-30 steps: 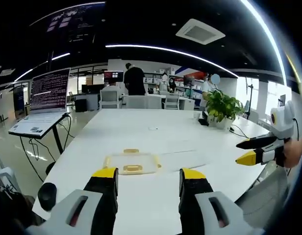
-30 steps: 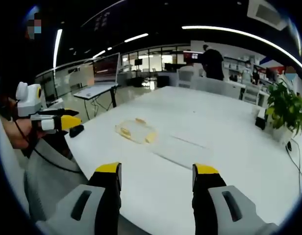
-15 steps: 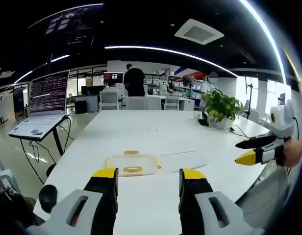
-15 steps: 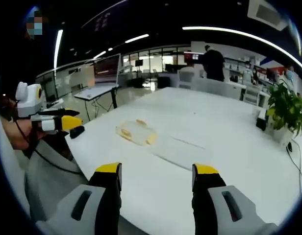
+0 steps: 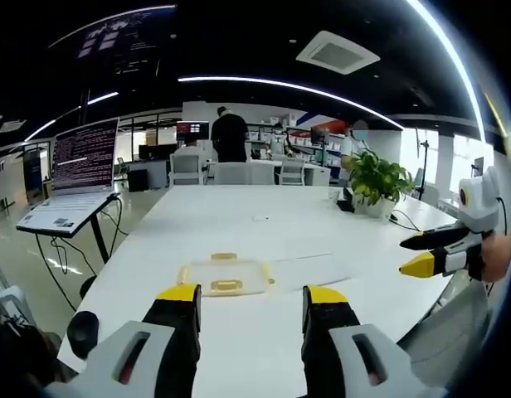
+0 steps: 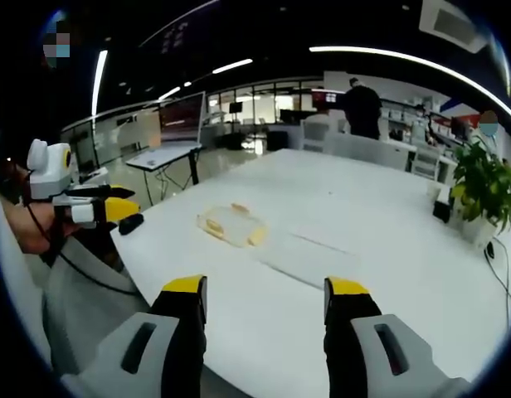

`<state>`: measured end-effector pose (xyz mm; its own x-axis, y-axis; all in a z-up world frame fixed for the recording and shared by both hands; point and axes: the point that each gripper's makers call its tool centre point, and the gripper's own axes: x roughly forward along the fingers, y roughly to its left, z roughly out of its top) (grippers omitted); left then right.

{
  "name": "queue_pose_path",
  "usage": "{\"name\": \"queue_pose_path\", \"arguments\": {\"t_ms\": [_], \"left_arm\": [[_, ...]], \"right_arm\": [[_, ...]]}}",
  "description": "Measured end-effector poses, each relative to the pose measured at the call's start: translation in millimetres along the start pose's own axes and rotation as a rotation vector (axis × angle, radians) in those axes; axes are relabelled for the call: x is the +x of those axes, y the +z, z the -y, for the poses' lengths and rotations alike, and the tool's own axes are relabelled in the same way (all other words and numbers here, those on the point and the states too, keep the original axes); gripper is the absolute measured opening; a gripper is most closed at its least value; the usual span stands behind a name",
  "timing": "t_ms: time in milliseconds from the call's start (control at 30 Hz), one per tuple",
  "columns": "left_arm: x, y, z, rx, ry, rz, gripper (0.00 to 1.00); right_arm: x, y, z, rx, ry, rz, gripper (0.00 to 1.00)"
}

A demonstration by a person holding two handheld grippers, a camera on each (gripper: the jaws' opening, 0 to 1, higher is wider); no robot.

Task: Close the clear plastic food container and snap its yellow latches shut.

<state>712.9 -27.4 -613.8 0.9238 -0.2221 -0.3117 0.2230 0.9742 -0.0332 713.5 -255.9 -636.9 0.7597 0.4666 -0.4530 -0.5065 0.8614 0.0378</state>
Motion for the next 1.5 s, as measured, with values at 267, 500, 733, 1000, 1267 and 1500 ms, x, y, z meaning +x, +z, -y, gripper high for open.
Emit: {"name": "queue_pose_path", "arguments": {"t_ms": [267, 500, 733, 1000, 1267, 1500], "left_arm": [[1, 2.6, -3.1, 0.001, 0.005, 0.004, 0.43], [3, 3.7, -5.6, 0.007, 0.007, 0.008, 0.42], [4, 4.8, -8.5, 0.012, 0.009, 0.010, 0.42], [6, 6.7, -11.0, 0.024, 0.005, 0.011, 0.42], [10, 8.9, -12.7, 0.036, 0.000, 0.013, 0.42], [12, 8.3, -14.5, 0.040, -0.003, 0.010, 0.42]], "right_arm": [[1, 3.3, 0, -0.009, 0.001, 0.003, 0.54], [4, 5.4, 1, -0.017, 0.002, 0.002, 0.54], [7, 7.6, 2, -0.024, 0.005, 0.001, 0.54], [12, 10.4, 2, -0.032, 0.011, -0.003, 0.54], [17, 14.9, 4, -0.040, 0.017, -0.005, 0.53], [22, 16.8, 4, -0.050, 0.024, -0.009, 0.53]]}}
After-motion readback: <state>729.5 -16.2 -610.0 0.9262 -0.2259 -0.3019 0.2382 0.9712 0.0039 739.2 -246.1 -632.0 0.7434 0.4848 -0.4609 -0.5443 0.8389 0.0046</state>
